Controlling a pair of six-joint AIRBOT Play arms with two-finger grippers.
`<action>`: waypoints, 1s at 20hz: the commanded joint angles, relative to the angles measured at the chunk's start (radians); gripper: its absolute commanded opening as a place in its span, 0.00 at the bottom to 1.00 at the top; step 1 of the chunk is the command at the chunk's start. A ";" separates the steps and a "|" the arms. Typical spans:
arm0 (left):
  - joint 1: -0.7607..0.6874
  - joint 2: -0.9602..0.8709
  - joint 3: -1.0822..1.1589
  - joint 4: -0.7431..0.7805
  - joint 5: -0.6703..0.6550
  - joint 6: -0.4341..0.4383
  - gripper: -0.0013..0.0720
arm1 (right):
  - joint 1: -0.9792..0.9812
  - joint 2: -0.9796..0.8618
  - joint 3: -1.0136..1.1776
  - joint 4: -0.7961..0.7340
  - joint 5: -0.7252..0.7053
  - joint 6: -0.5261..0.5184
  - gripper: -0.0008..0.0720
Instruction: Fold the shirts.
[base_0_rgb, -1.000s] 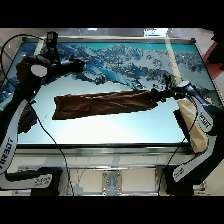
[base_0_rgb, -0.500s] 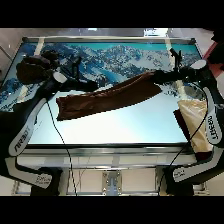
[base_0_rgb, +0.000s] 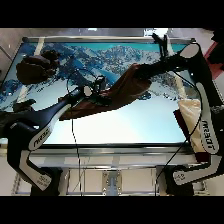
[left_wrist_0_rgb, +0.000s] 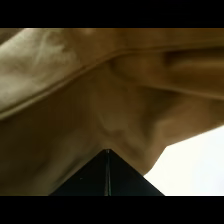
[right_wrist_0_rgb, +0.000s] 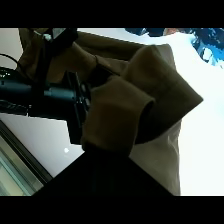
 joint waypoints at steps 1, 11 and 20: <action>0.020 0.021 0.078 0.098 -0.055 -0.057 0.04 | 0.106 0.002 0.033 -0.042 -0.041 0.041 0.05; 0.299 0.489 0.221 0.457 -0.198 -0.055 0.03 | 0.509 -0.175 0.033 0.073 -0.666 0.172 0.05; 0.338 0.546 0.218 0.481 -0.256 -0.054 0.04 | 0.611 -0.266 0.033 0.235 -0.923 0.163 0.90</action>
